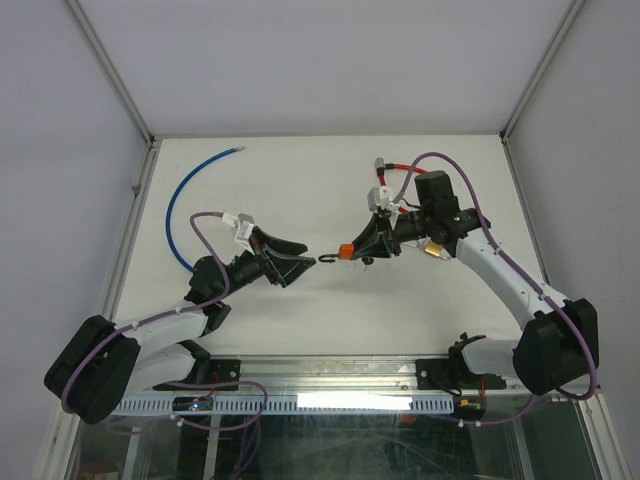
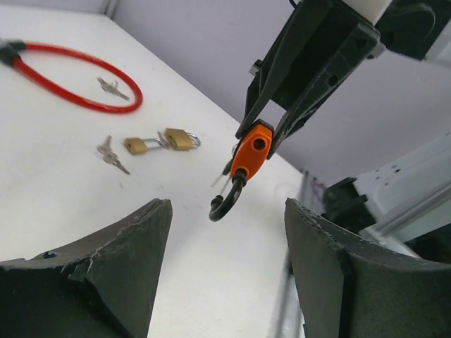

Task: Lock with the key
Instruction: Lock the lock.

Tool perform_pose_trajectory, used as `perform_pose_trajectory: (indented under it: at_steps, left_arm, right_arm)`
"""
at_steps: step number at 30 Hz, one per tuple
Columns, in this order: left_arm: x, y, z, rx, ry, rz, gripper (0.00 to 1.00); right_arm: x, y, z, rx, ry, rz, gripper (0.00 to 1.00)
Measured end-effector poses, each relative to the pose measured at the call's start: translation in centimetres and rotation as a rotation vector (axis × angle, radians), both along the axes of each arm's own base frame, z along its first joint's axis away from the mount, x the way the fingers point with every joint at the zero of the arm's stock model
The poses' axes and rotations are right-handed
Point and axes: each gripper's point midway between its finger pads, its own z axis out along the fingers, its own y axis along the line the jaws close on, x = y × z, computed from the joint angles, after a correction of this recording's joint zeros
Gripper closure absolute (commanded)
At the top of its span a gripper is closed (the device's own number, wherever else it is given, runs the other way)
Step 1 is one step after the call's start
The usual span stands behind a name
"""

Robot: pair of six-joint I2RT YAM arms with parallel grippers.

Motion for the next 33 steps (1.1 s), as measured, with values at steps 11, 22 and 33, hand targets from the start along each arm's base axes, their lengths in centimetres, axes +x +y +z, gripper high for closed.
perform_pose_trajectory:
  at_steps: [11,22,33]
  left_arm:
    - [-0.3,-0.4,-1.7,0.214,-0.411,-0.052,0.3]
    - [-0.7,-2.9,-1.7,0.232,-0.498,-0.232,0.49]
    - [-0.9,-3.4,-2.3,0.235,-0.491,-0.287,0.6]
  right_arm:
    - [-0.3,0.2,0.0,0.016,0.018,0.022,1.0]
    - [-0.5,0.3,0.1,0.026,0.025,0.035,1.0]
    - [-0.6,0.3,0.1,0.03,0.025,0.04,1.0]
